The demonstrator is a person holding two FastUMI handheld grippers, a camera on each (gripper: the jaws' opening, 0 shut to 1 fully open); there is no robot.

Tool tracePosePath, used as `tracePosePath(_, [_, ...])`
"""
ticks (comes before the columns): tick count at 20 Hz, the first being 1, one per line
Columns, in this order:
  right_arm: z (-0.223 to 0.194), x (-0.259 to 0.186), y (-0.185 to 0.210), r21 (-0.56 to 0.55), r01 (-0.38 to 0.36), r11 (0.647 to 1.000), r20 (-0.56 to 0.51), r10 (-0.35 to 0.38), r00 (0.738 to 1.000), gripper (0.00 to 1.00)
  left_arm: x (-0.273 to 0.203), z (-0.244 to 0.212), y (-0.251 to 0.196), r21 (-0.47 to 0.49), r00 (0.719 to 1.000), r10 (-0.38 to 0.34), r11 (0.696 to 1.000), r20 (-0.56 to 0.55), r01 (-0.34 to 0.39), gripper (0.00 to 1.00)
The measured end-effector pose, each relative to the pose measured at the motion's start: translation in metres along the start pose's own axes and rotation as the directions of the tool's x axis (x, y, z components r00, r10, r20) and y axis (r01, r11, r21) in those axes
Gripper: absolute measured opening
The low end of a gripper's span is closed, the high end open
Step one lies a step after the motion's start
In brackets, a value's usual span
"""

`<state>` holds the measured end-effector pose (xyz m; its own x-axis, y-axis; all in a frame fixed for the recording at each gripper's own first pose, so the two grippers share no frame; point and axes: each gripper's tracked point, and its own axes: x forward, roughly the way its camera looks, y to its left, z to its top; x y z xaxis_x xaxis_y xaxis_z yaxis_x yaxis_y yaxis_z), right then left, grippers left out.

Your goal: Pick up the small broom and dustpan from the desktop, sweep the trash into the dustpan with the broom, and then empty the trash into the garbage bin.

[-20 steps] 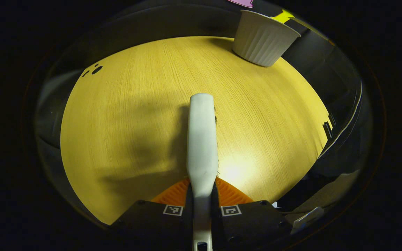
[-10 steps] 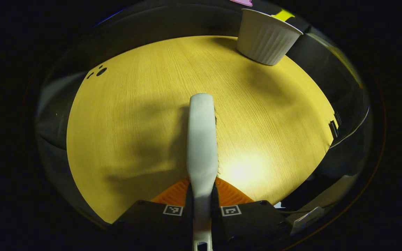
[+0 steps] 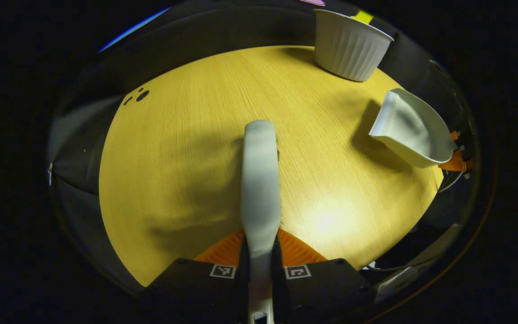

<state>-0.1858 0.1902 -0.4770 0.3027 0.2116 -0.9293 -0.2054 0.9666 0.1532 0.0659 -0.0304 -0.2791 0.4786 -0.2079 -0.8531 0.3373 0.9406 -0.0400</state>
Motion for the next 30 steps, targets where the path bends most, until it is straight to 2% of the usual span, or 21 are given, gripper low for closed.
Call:
tracePosePath(8, [0.006,0.029,0.002,0.061,0.042,0.997,0.024,-0.044,0.999,0.37,0.002,0.0,0.003,-0.009,0.999,0.032,0.999,0.011,-0.032,0.26])
tracePosePath(9, [0.006,0.029,0.002,0.068,0.038,0.997,0.028,-0.04,0.999,0.42,0.003,0.0,0.003,-0.009,0.999,0.033,0.999,0.011,-0.033,0.26])
tracePosePath(10, [0.005,0.031,0.002,0.072,0.035,0.997,0.027,-0.037,0.999,0.38,0.003,0.0,0.003,-0.009,0.999,0.034,0.999,0.012,-0.034,0.26])
tracePosePath(13, [0.005,0.035,0.003,0.087,0.029,0.996,0.031,-0.032,0.999,0.38,0.005,0.0,0.004,-0.004,0.999,0.037,0.999,0.011,-0.037,0.26])
tracePosePath(14, [0.007,0.035,0.002,0.089,0.034,0.995,0.038,-0.038,0.999,0.34,0.005,-0.001,0.005,0.001,0.999,0.038,0.999,0.009,-0.038,0.27])
tracePosePath(15, [0.005,0.033,0.003,0.089,0.035,0.995,0.039,-0.038,0.998,0.4,0.005,-0.001,0.006,0.003,0.999,0.039,0.999,0.008,-0.039,0.27])
tracePosePath(16, [0.006,0.037,0.003,0.09,0.036,0.995,0.044,-0.04,0.998,0.39,0.005,-0.001,0.005,0.001,0.999,0.038,0.999,0.008,-0.038,0.27])
tracePosePath(18, [0.005,0.035,0.003,0.101,0.035,0.994,0.042,-0.04,0.998,0.42,0.005,-0.002,0.005,-0.003,0.999,0.035,0.999,0.003,-0.035,0.27])
tracePosePath(19, [0.005,0.035,0.003,0.104,0.034,0.994,0.04,-0.038,0.998,0.45,0.005,-0.003,0.004,-0.001,0.999,0.036,0.999,0.002,-0.036,0.3])
tracePosePath(21, [0.004,0.034,0.004,0.104,0.027,0.994,0.039,-0.031,0.999,0.43,0.003,-0.001,0.005,0.015,0.999,0.04,0.999,0.009,-0.04,0.31])
tracePosePath(25, [0.002,0.019,0.006,0.096,0.006,0.995,0.047,-0.01,0.999,0.43,-0.007,0.003,0.006,0.041,0.998,0.05,0.998,0.028,-0.051,0.33])
tracePosePath(26, [0.002,0.01,0.006,0.095,-0.001,0.996,0.061,-0.005,0.998,0.44,-0.012,0.005,0.005,0.043,0.998,0.048,0.998,0.037,-0.049,0.28])
tracePosePath(27, [0.003,0.001,0.006,0.097,-0.006,0.995,0.076,-0.001,0.997,0.44,-0.017,0.005,0.006,0.044,0.998,0.048,0.998,0.045,-0.05,0.33])
tracePosePath(30, [0.011,-0.032,0.002,0.108,-0.024,0.994,0.142,0.008,0.99,0.44,-0.04,0.013,0.005,0.049,0.995,0.052,0.997,0.09,-0.057,0.33])
